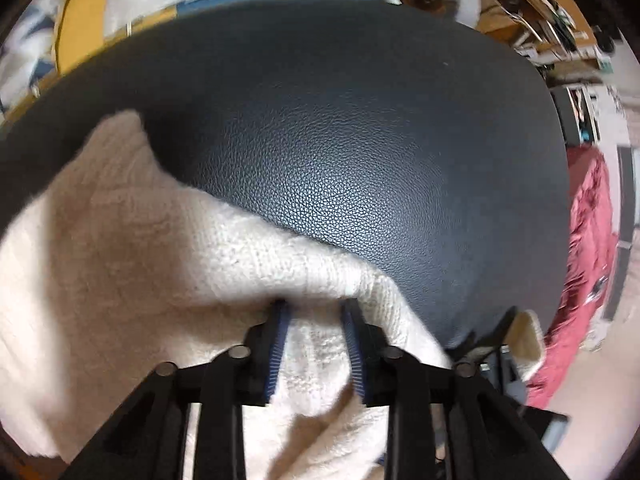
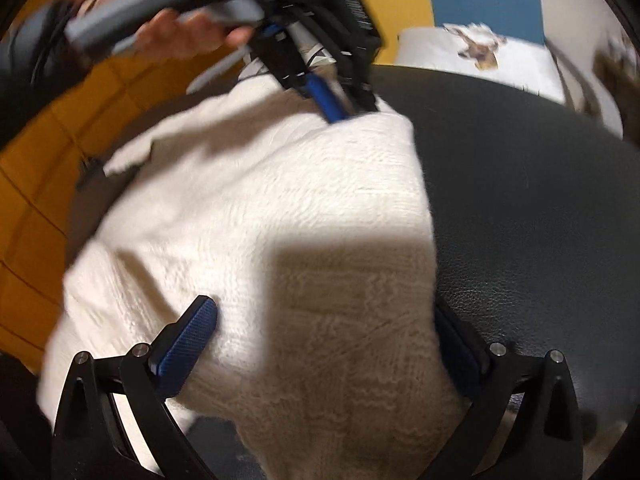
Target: Fold clothes
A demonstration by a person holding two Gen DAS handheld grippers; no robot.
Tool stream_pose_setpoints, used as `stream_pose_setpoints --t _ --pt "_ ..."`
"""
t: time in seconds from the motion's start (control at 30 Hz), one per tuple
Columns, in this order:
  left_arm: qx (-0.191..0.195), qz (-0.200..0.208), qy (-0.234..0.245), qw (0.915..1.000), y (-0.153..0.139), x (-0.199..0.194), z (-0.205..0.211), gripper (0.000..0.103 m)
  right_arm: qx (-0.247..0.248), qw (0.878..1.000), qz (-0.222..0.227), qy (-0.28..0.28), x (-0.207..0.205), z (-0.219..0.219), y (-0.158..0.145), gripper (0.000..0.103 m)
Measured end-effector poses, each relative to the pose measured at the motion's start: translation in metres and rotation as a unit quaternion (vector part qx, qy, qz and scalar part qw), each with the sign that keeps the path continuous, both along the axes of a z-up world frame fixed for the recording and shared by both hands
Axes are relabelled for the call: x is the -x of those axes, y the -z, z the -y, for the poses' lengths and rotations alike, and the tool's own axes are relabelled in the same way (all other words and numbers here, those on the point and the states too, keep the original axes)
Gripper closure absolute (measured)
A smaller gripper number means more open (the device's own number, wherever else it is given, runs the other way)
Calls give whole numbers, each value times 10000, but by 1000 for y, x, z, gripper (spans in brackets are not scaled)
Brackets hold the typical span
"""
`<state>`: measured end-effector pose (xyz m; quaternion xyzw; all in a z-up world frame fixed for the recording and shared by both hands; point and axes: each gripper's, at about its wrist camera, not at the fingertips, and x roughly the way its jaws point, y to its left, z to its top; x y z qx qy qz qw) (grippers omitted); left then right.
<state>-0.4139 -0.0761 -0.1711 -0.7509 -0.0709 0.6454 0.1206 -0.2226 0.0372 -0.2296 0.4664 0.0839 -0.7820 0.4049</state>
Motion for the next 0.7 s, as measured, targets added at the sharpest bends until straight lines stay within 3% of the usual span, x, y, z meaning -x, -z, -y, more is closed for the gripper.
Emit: stream_pose_setpoints --t 0.13,0.2,0.23,0.27,0.33,0.4,0.47,0.57,0.6,0.63,0.7 --pt "-194 -867 132 9960 -14 -23 9 99 -161 9996 108 209 4 1 0 0" --pt "-580 -1600 134 9853 -27 -42 19 102 -113 9988 197 432 8 -5 -2 4" --pt "-873 -1950 90 9769 -35 -53 26 102 -90 9982 241 544 10 -9 -3 17" --pt "-1210 -2283 37 9660 -43 -65 34 102 -66 9974 286 655 12 -12 -5 39" --pt "-1738 -2763 -114 9452 -59 -92 49 102 -64 9971 217 727 11 -16 -12 69" --pt "-1956 -2950 -222 9350 -62 -117 67 102 -65 9968 134 785 9 -20 -19 76" --pt "-2078 -2909 -345 9333 -60 -133 81 102 -219 9972 -52 712 2 -15 -28 80" --pt "-1686 -2627 -423 9491 -51 -138 89 89 -726 9929 -781 527 -17 -3 -51 82" --pt "-1796 -2370 -542 9532 -48 -136 93 86 -926 9888 -1075 457 -24 1 -59 82" --pt "-1930 -2092 -671 9563 -45 -134 97 84 -1361 9773 -1615 169 -44 15 -64 83" --pt "-2000 -2026 -921 9542 -53 -126 108 82 -2241 9356 -2652 -632 -92 48 -65 83"
